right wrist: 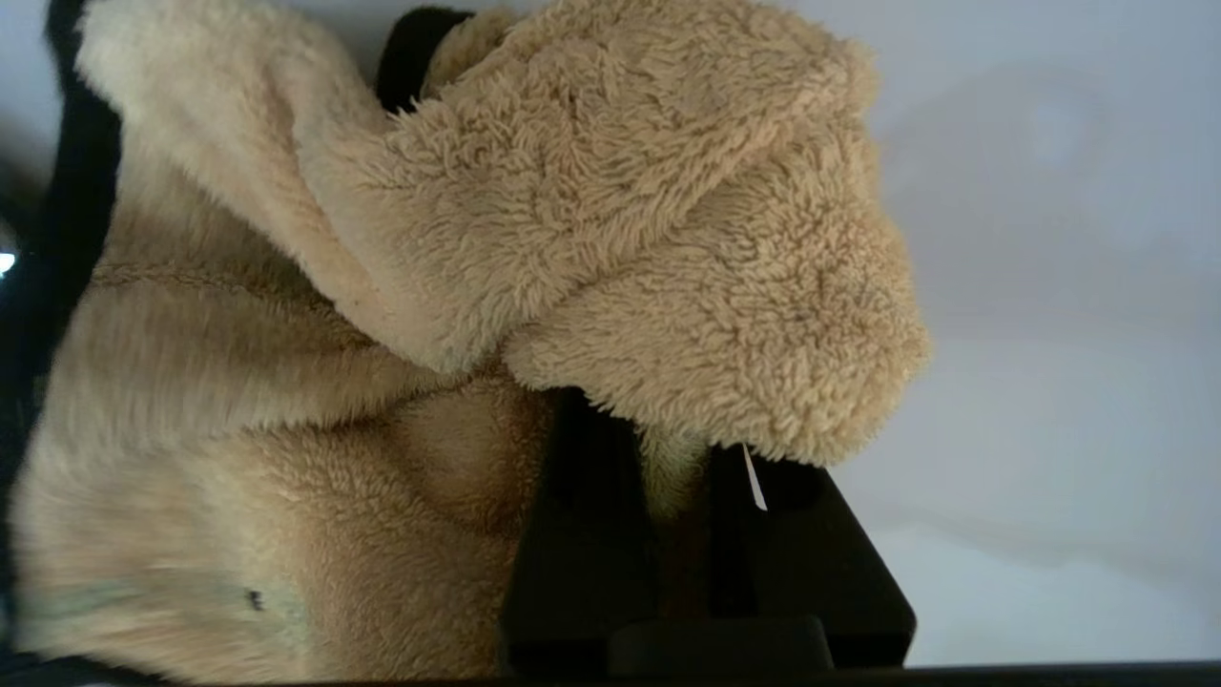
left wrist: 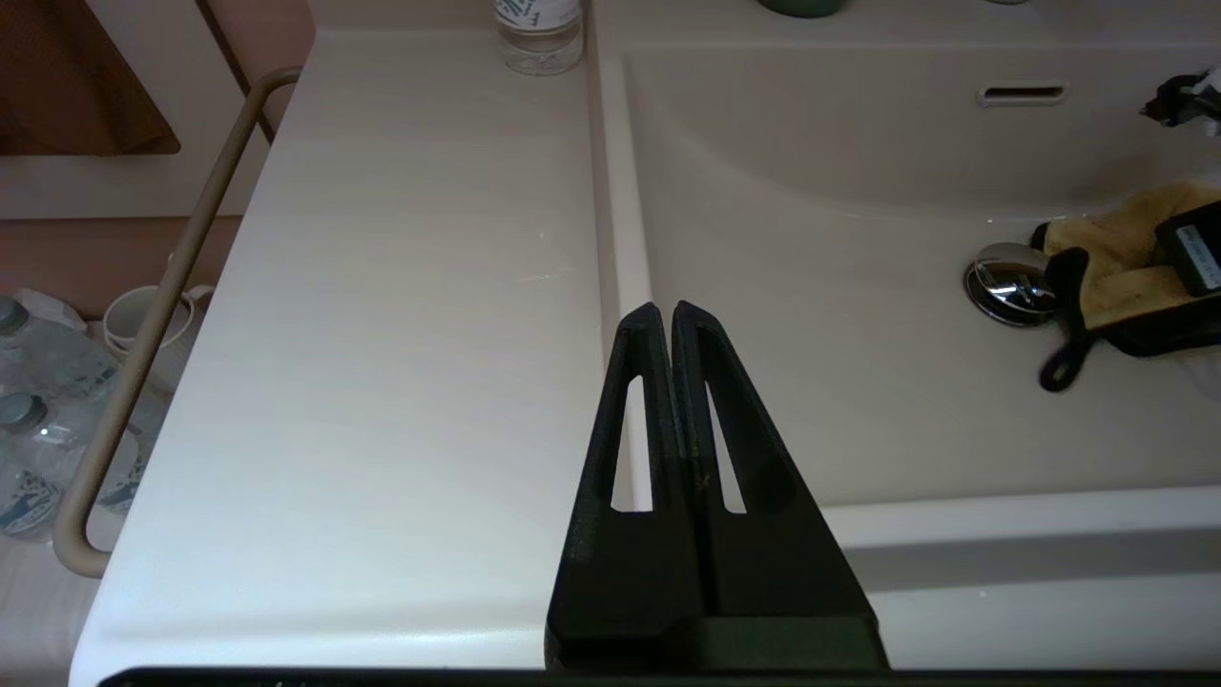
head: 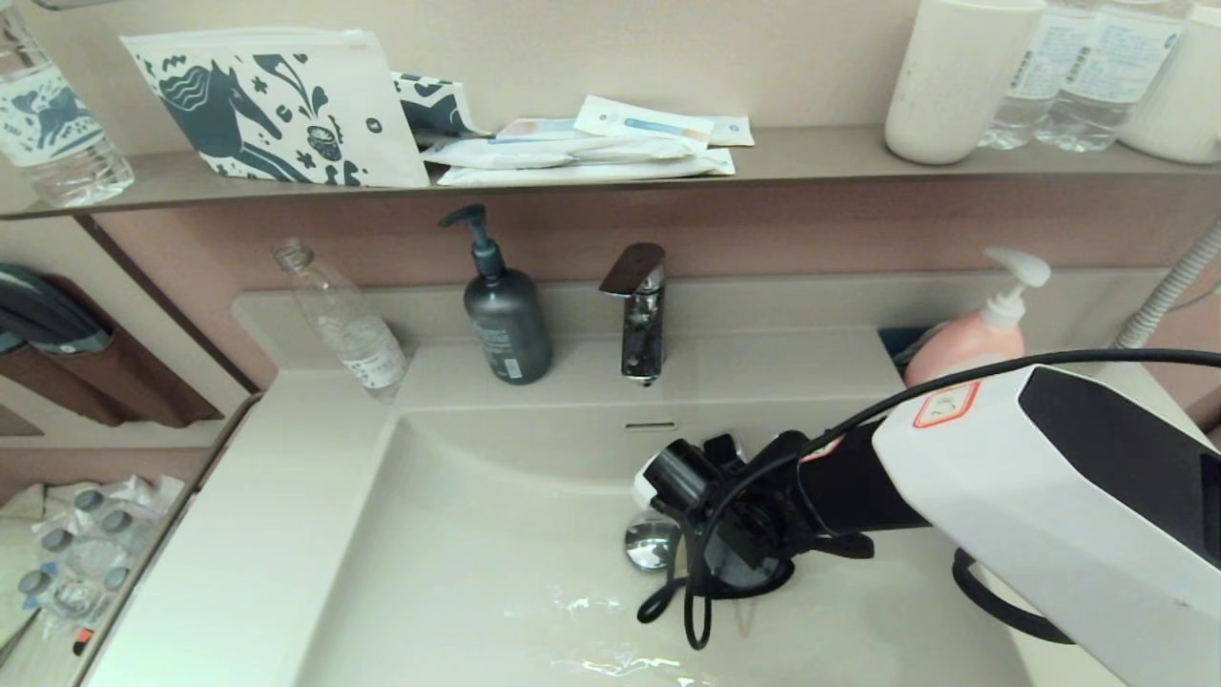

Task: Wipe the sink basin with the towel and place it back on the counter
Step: Wipe the sink

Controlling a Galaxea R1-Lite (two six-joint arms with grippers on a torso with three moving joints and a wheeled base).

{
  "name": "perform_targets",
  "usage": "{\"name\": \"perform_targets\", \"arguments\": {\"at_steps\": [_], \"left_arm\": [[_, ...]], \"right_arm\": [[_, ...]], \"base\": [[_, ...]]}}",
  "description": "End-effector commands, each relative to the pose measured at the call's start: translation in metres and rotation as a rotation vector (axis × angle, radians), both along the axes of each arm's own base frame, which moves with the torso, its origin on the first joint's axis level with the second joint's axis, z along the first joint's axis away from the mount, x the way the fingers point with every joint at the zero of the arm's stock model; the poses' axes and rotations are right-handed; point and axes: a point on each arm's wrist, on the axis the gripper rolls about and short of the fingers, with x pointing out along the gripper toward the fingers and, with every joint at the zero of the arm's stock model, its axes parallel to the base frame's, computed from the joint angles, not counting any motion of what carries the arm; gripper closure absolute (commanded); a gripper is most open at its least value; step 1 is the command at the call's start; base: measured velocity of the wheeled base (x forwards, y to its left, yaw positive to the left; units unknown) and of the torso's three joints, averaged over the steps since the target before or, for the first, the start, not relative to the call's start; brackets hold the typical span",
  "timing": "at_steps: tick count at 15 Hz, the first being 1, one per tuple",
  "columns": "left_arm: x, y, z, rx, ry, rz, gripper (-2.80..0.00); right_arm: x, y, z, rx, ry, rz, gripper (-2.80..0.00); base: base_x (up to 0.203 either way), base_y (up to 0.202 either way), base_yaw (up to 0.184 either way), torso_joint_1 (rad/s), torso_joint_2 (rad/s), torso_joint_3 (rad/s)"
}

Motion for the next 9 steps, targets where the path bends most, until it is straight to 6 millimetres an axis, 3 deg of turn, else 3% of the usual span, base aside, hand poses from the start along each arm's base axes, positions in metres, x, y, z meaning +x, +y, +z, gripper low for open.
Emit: {"name": "perform_targets", "arguments": {"at_steps": [1, 3, 7, 9], "left_arm": [[0.000, 0.000, 0.000, 0.000, -0.001, 0.001, 0.00], [0.000, 0.000, 0.000, 0.000, 0.000, 0.000, 0.00], [0.000, 0.000, 0.000, 0.000, 0.000, -0.001, 0.00], [0.000, 0.000, 0.000, 0.000, 0.001, 0.001, 0.00]], "right_arm": [[-0.015, 0.005, -0.003, 0.053, 0.066, 0.022, 0.00], [-0.030, 0.022, -0.009, 0.153, 0.140, 0.051, 0.00], [-0.037, 0.052, -0.028, 0.201, 0.184, 0.106, 0.00], [-0.035, 0.072, -0.027, 0.283, 0.150, 0.109, 0.00]], "base": [[0.000, 0.000, 0.000, 0.000, 0.00, 0.000], [0.000, 0.000, 0.000, 0.000, 0.00, 0.000], [0.000, 0.000, 0.000, 0.000, 0.00, 0.000], [0.000, 0.000, 0.000, 0.000, 0.00, 0.000]]}}
